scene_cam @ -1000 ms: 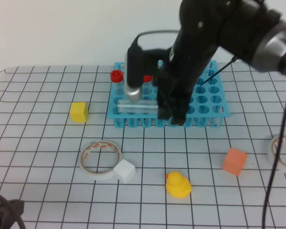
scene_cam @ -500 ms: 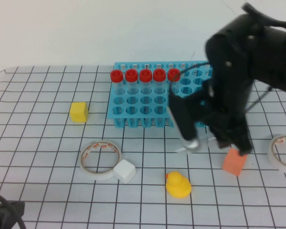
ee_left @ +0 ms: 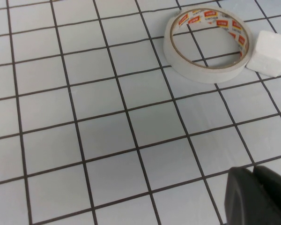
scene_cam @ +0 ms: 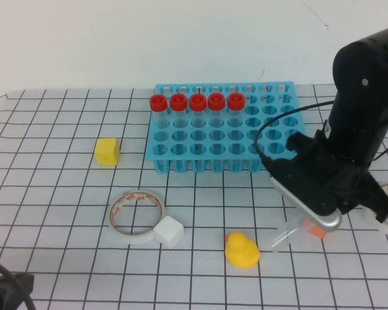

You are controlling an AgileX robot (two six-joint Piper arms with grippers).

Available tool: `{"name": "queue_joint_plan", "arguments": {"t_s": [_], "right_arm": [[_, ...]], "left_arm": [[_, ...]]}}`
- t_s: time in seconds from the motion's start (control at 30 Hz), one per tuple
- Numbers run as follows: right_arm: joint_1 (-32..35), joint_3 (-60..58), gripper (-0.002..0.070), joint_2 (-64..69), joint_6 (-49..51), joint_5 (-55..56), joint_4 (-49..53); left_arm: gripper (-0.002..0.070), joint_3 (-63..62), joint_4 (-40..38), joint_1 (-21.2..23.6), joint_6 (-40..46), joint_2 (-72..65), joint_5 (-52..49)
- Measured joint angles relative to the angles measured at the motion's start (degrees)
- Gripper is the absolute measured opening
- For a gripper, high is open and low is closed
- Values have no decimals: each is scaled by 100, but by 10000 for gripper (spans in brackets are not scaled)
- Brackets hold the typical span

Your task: Place the test tubes

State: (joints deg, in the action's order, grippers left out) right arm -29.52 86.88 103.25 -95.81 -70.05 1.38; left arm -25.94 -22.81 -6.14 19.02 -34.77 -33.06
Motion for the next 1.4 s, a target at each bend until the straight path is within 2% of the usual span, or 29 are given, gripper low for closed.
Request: {"name": "queue_joint_plan", "arguments": {"t_s": [0.3, 0.47, 1.23, 1.4], "right_arm": [[-117, -34, 288, 68, -1155, 1136, 77], [-254, -34, 287, 459, -1266, 1446, 100], [-300, -34, 286, 677, -264, 1576, 219], [-304, -34, 322, 677, 279, 1771, -80]], "left_arm": [[-1, 0, -3, 0, 0, 0, 0], [-1, 0, -13, 0, 12, 0, 11], [-1, 0, -28, 0, 38, 0, 23], [-1, 40, -50, 0, 49, 0, 23]]}}
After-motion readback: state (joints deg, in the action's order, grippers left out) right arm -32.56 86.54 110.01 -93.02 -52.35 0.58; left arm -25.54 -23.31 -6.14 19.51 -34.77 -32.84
